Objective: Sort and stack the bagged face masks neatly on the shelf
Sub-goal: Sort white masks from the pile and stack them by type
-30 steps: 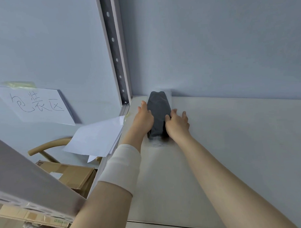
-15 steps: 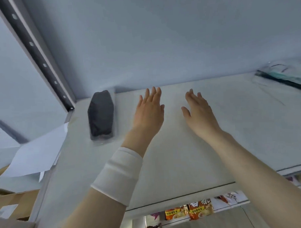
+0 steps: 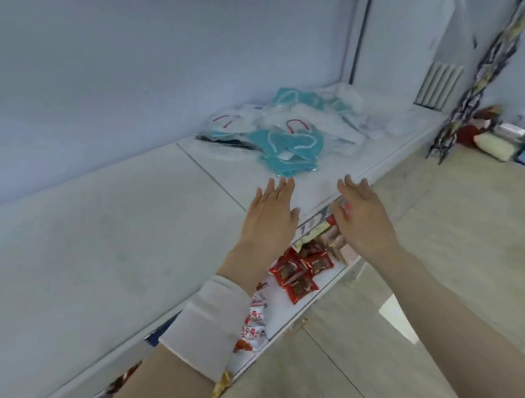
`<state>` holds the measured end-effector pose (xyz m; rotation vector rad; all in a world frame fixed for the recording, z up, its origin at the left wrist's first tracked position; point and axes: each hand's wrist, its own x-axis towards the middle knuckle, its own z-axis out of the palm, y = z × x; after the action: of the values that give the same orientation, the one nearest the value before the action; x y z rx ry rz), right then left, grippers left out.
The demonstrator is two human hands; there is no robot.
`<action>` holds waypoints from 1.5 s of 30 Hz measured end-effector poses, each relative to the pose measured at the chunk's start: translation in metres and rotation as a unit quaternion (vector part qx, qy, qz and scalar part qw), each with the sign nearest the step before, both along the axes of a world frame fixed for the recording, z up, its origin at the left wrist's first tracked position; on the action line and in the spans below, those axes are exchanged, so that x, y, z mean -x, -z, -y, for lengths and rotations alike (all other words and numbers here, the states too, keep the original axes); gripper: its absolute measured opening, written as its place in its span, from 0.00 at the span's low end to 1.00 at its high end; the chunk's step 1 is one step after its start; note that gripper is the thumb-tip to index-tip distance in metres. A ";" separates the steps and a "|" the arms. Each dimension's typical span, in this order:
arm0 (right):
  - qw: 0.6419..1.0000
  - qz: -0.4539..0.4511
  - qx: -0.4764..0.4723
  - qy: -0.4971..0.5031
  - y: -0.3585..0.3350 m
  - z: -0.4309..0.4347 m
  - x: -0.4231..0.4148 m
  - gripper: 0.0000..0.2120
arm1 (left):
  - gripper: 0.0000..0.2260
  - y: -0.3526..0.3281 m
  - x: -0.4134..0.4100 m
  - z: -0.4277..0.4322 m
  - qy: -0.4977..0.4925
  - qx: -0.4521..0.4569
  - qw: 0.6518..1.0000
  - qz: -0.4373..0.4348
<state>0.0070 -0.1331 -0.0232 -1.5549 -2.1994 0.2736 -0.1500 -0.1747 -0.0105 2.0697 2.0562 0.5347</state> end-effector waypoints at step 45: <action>0.989 -0.033 0.126 -0.073 0.010 -0.543 -0.061 0.37 | 0.39 0.003 -0.105 -0.340 -0.487 0.018 0.870 0.068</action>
<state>0.0684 0.4104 -0.0332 -1.4858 -2.3017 0.6622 -0.0451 0.1654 -0.0133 0.7758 2.8565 0.7131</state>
